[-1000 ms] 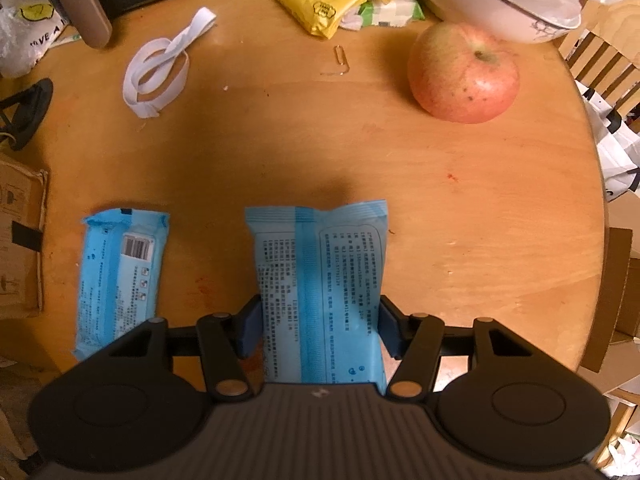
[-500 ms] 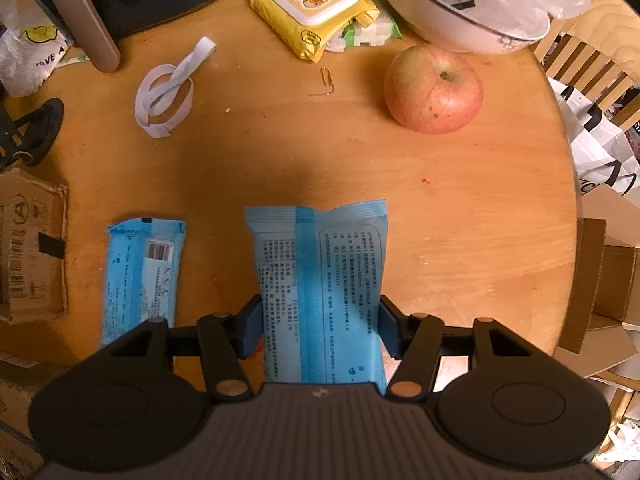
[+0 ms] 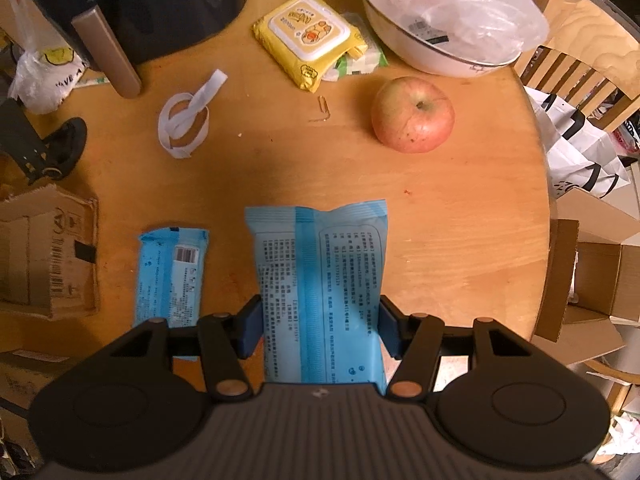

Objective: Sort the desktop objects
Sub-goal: 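Lift the larger blue packet with the right gripper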

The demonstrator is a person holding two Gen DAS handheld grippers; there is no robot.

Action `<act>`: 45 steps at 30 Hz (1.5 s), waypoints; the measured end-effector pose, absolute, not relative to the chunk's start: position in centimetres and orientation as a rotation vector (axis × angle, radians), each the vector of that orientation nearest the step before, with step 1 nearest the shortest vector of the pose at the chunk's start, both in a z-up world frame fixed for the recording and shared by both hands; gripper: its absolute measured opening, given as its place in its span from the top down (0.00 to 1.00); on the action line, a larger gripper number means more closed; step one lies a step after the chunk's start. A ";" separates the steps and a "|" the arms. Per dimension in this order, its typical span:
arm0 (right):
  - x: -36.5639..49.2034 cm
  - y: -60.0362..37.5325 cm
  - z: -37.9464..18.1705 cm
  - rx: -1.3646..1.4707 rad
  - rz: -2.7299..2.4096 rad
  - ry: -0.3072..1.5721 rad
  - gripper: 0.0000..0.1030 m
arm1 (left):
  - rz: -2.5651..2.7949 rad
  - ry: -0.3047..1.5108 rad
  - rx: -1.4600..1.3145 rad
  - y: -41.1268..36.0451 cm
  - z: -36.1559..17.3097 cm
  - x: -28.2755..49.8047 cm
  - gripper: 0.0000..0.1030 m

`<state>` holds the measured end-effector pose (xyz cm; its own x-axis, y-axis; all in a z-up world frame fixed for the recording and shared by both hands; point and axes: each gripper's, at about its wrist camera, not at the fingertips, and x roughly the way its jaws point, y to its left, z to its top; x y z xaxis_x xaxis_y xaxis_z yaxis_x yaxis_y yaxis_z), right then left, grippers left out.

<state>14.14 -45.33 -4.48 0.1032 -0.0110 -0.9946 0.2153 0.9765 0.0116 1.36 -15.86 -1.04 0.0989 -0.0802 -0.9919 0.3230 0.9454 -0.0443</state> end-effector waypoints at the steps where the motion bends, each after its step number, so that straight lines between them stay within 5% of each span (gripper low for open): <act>1: 14.1 -45.4 -4.2 0.173 -0.168 1.459 0.46 | -0.301 1.444 0.202 -15.8 -1.0 1.4 0.00; 45: 15.2 -41.3 -2.6 0.167 -0.164 1.437 0.46 | -0.277 1.442 0.168 -11.8 -0.6 1.1 0.00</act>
<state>15.24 -41.29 -2.58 0.1263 -0.0116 -0.9919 0.2121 0.9771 0.0155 1.08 -11.76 -0.57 0.1044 -0.0859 -0.9908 0.2868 0.9565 -0.0527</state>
